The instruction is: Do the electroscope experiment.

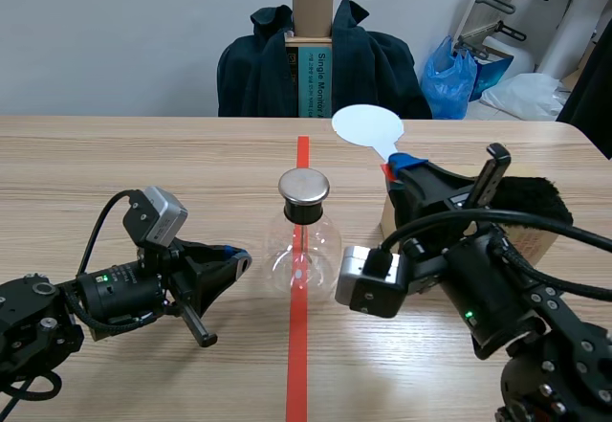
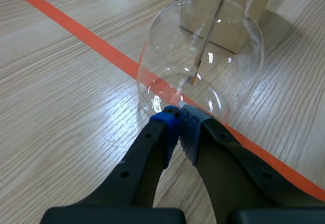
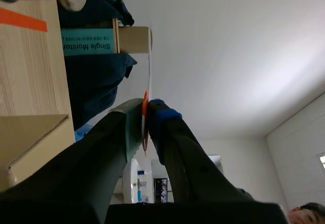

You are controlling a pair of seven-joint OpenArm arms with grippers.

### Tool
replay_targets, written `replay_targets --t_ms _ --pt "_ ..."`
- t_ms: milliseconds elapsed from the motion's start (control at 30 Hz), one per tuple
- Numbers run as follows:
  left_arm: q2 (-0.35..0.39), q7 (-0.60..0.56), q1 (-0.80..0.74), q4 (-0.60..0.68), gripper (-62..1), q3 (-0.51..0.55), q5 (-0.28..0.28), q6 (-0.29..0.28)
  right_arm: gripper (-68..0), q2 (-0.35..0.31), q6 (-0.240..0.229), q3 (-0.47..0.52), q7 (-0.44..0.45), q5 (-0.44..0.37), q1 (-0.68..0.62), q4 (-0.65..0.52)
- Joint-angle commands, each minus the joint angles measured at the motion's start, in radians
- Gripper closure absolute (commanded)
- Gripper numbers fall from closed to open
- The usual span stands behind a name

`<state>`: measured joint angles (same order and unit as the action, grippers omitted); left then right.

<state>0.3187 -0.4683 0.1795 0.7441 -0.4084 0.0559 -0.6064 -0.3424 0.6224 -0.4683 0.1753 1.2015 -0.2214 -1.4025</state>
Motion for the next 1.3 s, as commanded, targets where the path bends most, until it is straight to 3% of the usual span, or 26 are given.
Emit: replay_targets --t_ms 0,367,800,900,1000,1267 --pt "-0.002 -0.014 0.003 0.026 -3.2 0.004 0.01 -0.006 -0.8 -0.009 0.019 -0.015 -0.009 -0.001 0.031 0.003" --pt "-0.002 -0.014 0.003 0.026 -3.2 0.004 0.01 -0.006 -0.8 -0.006 0.044 -0.042 0.024 -0.002 0.058 0.06" --pt "-0.002 -0.014 0.003 0.026 -3.2 0.004 0.01 -0.006 -0.8 -0.006 0.044 -0.043 0.237 -0.002 0.05 0.06" --pt "-0.002 -0.014 0.003 0.026 -3.2 0.004 0.01 -0.006 -0.8 -0.006 0.049 -0.043 0.254 -0.002 0.05 0.06" --pt "-0.002 -0.014 0.003 0.026 -3.2 0.004 0.01 -0.006 -0.8 -0.006 0.084 -0.043 0.274 -0.002 0.05 0.06" --pt "-0.002 -0.014 0.003 0.026 -3.2 0.004 0.01 -0.006 -0.8 -0.006 0.089 -0.043 0.33 -0.001 0.032 0.06"
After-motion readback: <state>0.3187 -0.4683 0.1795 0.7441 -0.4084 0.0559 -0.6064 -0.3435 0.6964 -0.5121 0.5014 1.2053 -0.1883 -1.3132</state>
